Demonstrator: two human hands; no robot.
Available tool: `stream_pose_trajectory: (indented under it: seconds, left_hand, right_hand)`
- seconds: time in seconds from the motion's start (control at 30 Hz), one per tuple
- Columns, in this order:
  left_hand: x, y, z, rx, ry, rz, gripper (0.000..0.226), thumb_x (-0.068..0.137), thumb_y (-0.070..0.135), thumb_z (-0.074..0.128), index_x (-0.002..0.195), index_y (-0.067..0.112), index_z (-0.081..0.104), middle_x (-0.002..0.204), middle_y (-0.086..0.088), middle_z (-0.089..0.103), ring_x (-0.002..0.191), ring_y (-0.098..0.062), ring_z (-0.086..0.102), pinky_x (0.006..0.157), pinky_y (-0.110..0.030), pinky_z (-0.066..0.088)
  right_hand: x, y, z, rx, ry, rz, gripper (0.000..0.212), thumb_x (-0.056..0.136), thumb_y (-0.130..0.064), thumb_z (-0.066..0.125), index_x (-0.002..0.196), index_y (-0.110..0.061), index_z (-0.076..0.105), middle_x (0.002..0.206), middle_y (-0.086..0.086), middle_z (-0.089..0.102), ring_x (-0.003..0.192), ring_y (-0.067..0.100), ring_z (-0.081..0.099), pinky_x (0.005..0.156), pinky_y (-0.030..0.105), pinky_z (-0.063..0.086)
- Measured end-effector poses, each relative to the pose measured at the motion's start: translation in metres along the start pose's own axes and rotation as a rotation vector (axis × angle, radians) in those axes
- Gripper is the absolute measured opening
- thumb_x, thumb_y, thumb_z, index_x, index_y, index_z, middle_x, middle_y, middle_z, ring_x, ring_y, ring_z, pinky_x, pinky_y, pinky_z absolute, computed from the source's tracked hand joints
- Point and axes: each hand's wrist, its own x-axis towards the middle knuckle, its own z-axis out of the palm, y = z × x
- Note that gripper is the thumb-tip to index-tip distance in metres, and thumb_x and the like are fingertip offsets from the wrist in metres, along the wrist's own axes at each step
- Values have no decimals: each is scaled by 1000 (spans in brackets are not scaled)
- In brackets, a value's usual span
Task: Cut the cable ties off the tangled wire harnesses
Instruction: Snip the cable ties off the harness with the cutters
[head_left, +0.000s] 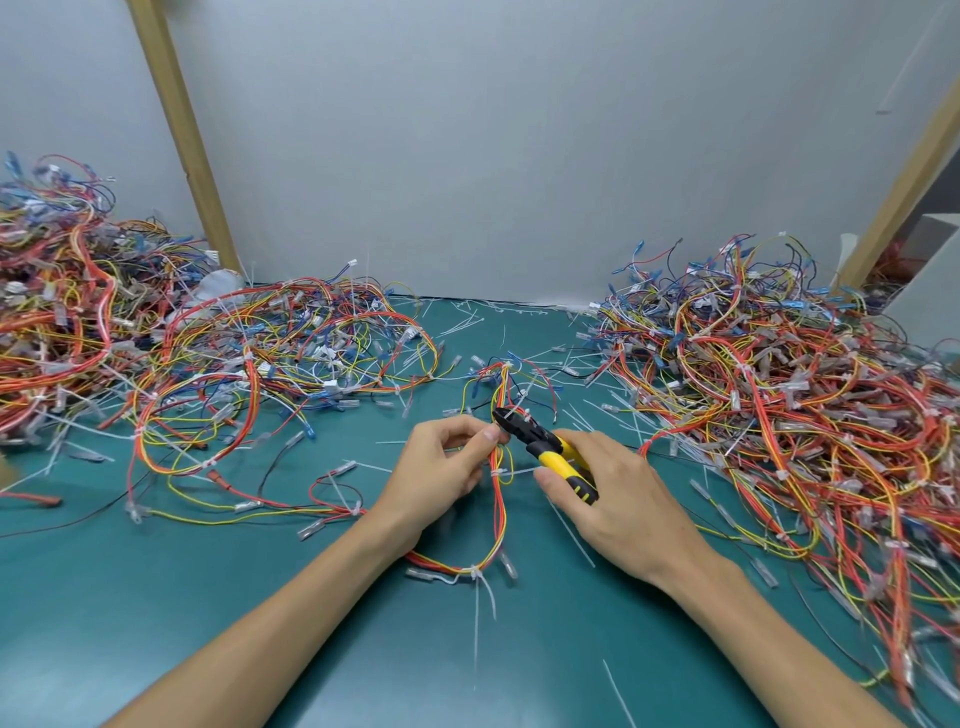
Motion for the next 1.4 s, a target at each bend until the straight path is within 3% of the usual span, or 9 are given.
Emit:
stream_pose_trajectory:
  seconds: [0.2,0.4,0.6,0.77,0.93,1.13,1.4]
  left_hand:
    - [-1,0,1,-52,-8,-2,18,98,12,56,88,5,69,51,13,48,42,-8,34,41,-14,27]
    - [-1,0,0,-40,-8,2,17,97,13,57,87,6,70,50,12,50,41,-8,34,42,-14,28]
    - [0,0,1,-57,-20,9,17,97,13,58,86,7,70,51,11,48,41,-8,33,42,-13,28]
    - [0,-1,0,-58,-21,5,17,97,14,58,86,9,70,54,10,51,42,-9,34,42,-14,28]
    - [2,-1,1,-61,-14,-4,18,97,15,58,85,10,70,63,2,57,43,-10,33,43,-17,26]
    - [4,-3,1,-69,4,-27,18,96,14,60,81,12,70,57,7,54,43,-9,33,42,-17,25]
    - [4,-2,0,-62,10,-41,17,95,16,61,83,10,71,59,3,54,44,-10,34,43,-16,27]
  right_hand:
    - [0,-1,1,-37,52,-23,47,86,-70,37,115,-36,53,84,-23,44,81,4,39,70,25,34]
    - [1,3,1,-39,66,-26,34,88,-66,44,97,-34,51,80,-15,48,80,-3,48,60,14,32]
    - [2,2,1,-102,72,-12,33,88,-65,45,96,-33,48,74,-13,46,69,11,46,59,31,34]
    - [2,0,-2,-49,53,10,34,88,-64,47,90,-30,51,61,-12,50,61,4,50,51,19,28]
    - [4,0,-5,-51,6,64,48,85,-71,38,78,-25,49,57,-5,51,58,10,50,49,25,28]
    - [5,-3,0,-161,15,46,42,89,-65,38,74,-26,31,62,-4,46,55,7,42,48,23,24]
    - [7,-1,2,-194,27,32,42,89,-66,38,74,-27,30,61,-5,43,55,9,41,47,24,23]
